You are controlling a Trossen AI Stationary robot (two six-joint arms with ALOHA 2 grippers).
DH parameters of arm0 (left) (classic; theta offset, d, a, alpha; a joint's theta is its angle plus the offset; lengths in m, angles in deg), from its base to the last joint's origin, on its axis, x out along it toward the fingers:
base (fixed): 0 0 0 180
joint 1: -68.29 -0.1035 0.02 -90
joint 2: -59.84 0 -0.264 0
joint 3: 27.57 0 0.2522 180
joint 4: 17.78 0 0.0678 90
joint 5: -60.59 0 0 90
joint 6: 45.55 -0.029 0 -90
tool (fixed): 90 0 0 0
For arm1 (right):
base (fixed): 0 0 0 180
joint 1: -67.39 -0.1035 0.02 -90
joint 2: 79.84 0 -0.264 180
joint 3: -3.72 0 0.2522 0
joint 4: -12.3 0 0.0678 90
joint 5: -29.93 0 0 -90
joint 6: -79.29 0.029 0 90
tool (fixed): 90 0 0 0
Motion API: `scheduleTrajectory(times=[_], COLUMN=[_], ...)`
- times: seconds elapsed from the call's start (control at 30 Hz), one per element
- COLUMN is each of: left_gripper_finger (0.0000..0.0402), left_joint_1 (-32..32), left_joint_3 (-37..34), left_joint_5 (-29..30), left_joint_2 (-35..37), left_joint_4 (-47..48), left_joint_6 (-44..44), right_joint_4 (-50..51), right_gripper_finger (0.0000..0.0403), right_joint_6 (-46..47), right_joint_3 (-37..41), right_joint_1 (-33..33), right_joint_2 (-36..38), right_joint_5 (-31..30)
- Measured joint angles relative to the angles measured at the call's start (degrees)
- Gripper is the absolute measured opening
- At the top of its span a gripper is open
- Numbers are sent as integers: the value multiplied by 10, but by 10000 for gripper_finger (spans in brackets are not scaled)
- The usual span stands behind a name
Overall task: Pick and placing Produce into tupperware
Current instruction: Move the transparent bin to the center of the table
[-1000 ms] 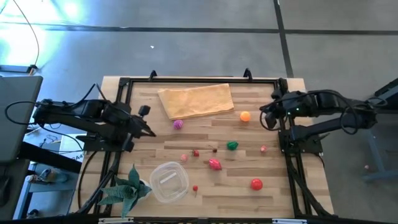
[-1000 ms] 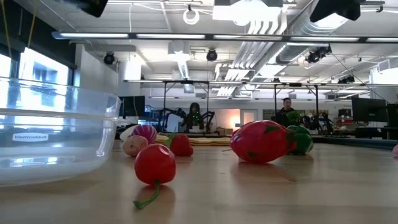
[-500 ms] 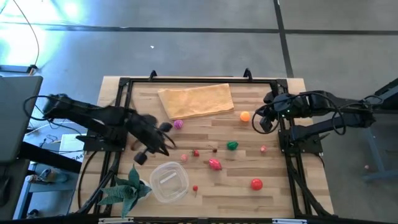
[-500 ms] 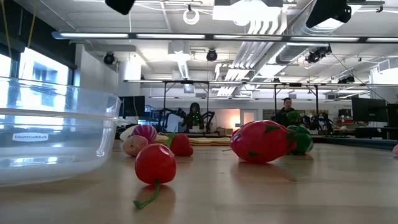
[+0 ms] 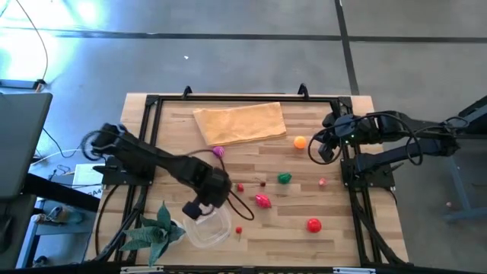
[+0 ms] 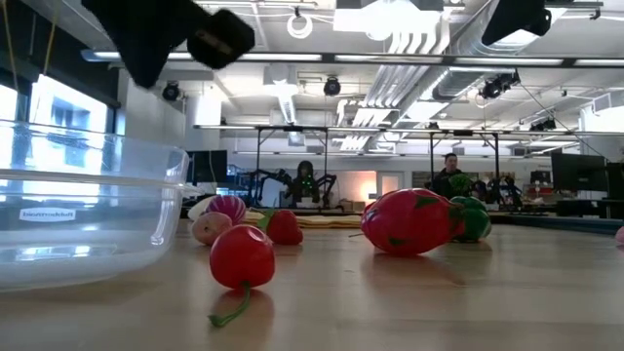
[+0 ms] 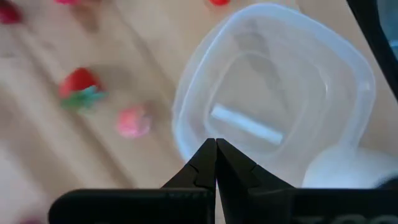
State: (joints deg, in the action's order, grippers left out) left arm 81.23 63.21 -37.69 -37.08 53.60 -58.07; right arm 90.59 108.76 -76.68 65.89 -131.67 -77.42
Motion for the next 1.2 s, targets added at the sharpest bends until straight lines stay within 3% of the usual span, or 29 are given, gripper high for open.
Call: scheduleTrajectory(times=[0.2,0.47,0.93,1.2], left_gripper_finger=[1,1,1,1], left_joint_1=[7,6,5,-37], left_joint_3=[0,-1,1,-1], left_joint_5=[-33,-35,10,37], left_joint_2=[-52,-95,-148,-162], left_joint_4=[2,-25,-51,-61], left_joint_6=[42,77,108,113], right_joint_4=[7,10,19,17], right_gripper_finger=[18,18,18,18], right_joint_6=[-22,-54,-66,-65], right_joint_3=[0,0,0,0], right_joint_1=[0,0,0,0], right_joint_2=[1,-4,-7,-12], right_joint_5=[-1,-5,-17,-17])
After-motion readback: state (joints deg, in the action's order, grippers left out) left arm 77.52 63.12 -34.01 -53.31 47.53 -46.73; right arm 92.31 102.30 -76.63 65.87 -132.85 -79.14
